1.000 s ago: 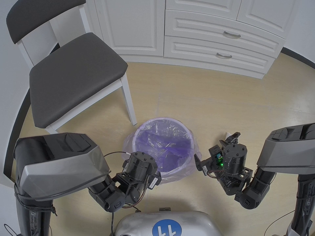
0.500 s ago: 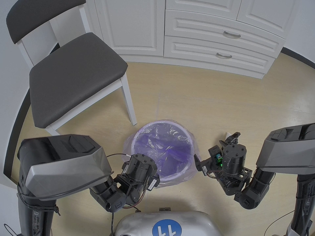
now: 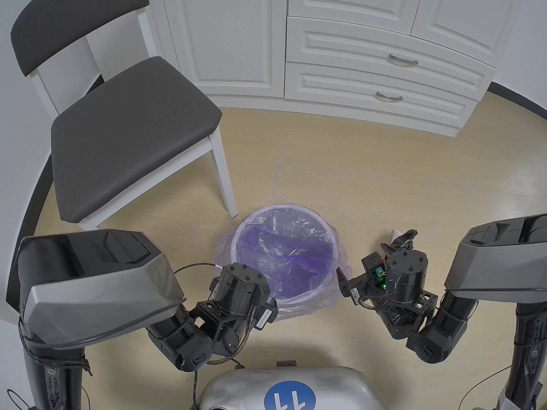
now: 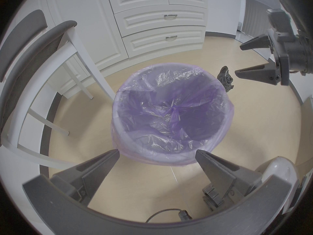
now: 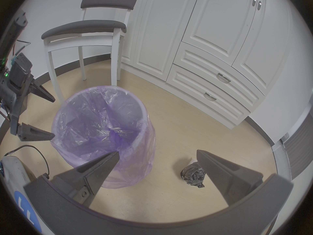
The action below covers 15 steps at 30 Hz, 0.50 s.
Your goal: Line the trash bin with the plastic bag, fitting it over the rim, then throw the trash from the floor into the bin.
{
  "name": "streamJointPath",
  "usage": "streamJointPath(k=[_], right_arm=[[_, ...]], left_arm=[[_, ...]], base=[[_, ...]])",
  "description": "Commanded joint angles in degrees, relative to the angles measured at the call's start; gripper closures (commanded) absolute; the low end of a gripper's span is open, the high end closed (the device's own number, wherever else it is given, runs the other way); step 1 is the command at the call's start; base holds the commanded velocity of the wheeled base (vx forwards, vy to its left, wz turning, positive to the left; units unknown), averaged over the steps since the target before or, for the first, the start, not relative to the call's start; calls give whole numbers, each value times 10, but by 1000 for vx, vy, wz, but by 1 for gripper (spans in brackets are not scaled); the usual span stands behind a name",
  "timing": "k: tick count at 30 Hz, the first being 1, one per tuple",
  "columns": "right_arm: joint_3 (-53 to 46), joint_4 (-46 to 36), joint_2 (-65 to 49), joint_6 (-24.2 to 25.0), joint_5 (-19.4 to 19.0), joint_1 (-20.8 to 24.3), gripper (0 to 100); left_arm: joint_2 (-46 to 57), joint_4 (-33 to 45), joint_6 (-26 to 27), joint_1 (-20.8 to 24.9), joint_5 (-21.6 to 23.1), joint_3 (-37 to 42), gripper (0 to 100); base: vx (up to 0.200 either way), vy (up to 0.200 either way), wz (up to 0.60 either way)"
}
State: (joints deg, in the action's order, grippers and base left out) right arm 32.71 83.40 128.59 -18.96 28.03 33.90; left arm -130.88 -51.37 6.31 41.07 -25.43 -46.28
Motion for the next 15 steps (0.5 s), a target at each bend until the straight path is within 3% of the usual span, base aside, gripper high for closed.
streamJointPath(k=[1,15], right_arm=[[-1,0,1,0,0,0,0],[-1,0,6,0,0,0,0]], left_arm=[[16,0,5,11,0,16,0],[-16,0,11,9,0,9,0]], base=[[0,0,0],[0,0,0]])
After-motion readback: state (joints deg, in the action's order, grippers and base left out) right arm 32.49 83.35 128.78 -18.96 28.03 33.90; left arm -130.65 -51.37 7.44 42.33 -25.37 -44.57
